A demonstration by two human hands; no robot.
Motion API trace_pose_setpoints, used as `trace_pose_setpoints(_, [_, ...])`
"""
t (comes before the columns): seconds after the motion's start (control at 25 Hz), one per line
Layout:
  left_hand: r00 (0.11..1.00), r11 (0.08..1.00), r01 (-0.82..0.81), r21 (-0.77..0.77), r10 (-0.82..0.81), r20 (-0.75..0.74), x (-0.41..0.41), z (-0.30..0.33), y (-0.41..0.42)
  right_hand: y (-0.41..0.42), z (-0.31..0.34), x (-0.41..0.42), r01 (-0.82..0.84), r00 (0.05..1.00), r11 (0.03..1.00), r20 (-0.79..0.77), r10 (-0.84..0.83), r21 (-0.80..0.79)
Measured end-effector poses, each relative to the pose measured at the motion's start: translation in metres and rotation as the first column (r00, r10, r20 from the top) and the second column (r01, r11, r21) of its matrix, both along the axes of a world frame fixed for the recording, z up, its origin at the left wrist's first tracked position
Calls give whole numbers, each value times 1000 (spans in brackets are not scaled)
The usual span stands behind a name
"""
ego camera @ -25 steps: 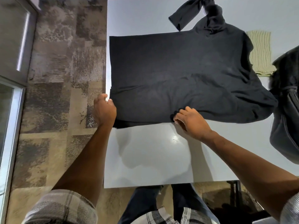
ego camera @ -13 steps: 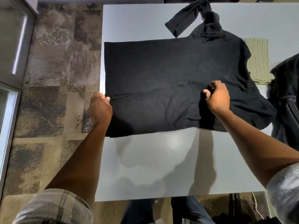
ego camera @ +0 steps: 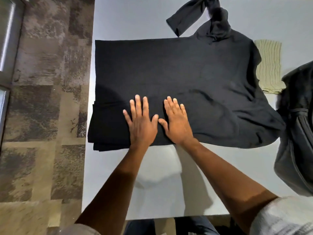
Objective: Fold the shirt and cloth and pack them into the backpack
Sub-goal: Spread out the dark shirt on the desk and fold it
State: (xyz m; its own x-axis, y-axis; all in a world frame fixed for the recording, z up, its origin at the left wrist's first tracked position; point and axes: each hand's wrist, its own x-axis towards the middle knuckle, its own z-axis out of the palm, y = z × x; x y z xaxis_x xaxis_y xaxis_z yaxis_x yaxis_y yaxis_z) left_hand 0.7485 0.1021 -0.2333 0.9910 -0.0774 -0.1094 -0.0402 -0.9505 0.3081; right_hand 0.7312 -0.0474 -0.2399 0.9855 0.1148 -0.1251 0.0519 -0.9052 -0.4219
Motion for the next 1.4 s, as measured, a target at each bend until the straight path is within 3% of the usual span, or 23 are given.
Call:
trace_pose_setpoints(0.12, [999,987,39,154,-40,0,-3,-16,16,-42,-10,-2,47,998,985,37,-42,-165])
trace_pose_setpoints(0.36, [996,983,85,162,-84,-12,-1,-15,21,-165,-6,-21,275,960,908,41,-276,-318])
trace_pose_setpoints(0.48, [997,979,75,192,-76,-2,-1,-16,20,-165,1,-4,411,910,882,49,-411,-232])
trace_pose_setpoints(0.64, [996,979,79,189,-83,11,-1,-17,21,-130,-1,-18,213,977,963,34,-211,-163])
trace_pose_setpoints(0.88, [996,976,84,200,-90,24,0,-19,20,-217,-1,-54,359,932,906,30,-362,-223])
trace_pose_setpoints(1.08, [998,984,52,172,-59,37,-3,-13,3,-198,7,-42,397,918,908,41,-395,-135])
trace_pose_setpoints(1.16, [990,984,115,135,-125,65,-5,-7,-32,-180,6,-29,340,940,934,30,-339,-106])
trace_pose_setpoints(1.32, [918,921,388,1,-387,91,-3,1,-137,-183,0,-20,293,956,950,7,-294,-111])
trace_pose_setpoints(1.4, [894,897,442,16,-442,72,3,-2,-173,-204,-2,-27,327,945,940,19,-326,-99])
